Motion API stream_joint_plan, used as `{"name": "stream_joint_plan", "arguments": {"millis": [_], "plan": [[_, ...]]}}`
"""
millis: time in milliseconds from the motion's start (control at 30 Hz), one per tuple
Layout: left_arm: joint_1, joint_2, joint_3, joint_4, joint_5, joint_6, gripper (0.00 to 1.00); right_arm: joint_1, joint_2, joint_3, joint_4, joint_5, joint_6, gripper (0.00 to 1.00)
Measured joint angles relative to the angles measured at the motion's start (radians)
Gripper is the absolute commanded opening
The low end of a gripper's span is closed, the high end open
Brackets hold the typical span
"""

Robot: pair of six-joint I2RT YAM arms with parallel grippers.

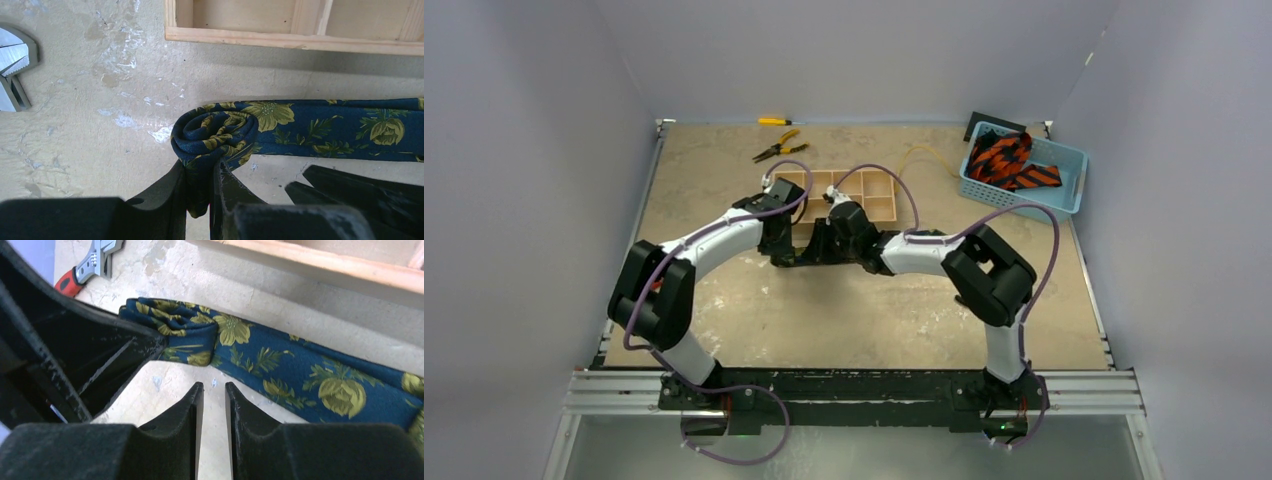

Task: Roll the ties
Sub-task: Roll the tie at the center of the board.

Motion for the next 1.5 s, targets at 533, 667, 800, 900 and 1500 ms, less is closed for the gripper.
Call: {"name": "stream_joint_plan", "arguments": {"millis": [533,667,800,900,1500], "plan": [[-0.001,0.021,0.033,-0.035,-0.02,-0.023,0.0,-0.002,0.159,0.092,0.043,-0.042,0.115,0.24],[-0.005,0.042,0.075,-0.08,-0.066,-0.047,0.0,-0.006,0.087,0.016,0.022,-0.005,0.105,0.25],[-0.006,0.042,0.086,-0.12,-0.117,-0.094,0.0,-0.023,-0.042,-0.093,0.017,0.046,0.085,0.25],[-0.006,0.044,0.101,-0.152,-0.148,-0.128,0.0,-0.043,-0.136,-0.165,0.018,0.094,0.071,0.25],[-0.043,0.197,0.212,-0.26,-0.32,-0.199,0.0,-0.23,-0.19,-0.272,-0.031,0.192,0.044,0.24]]}}
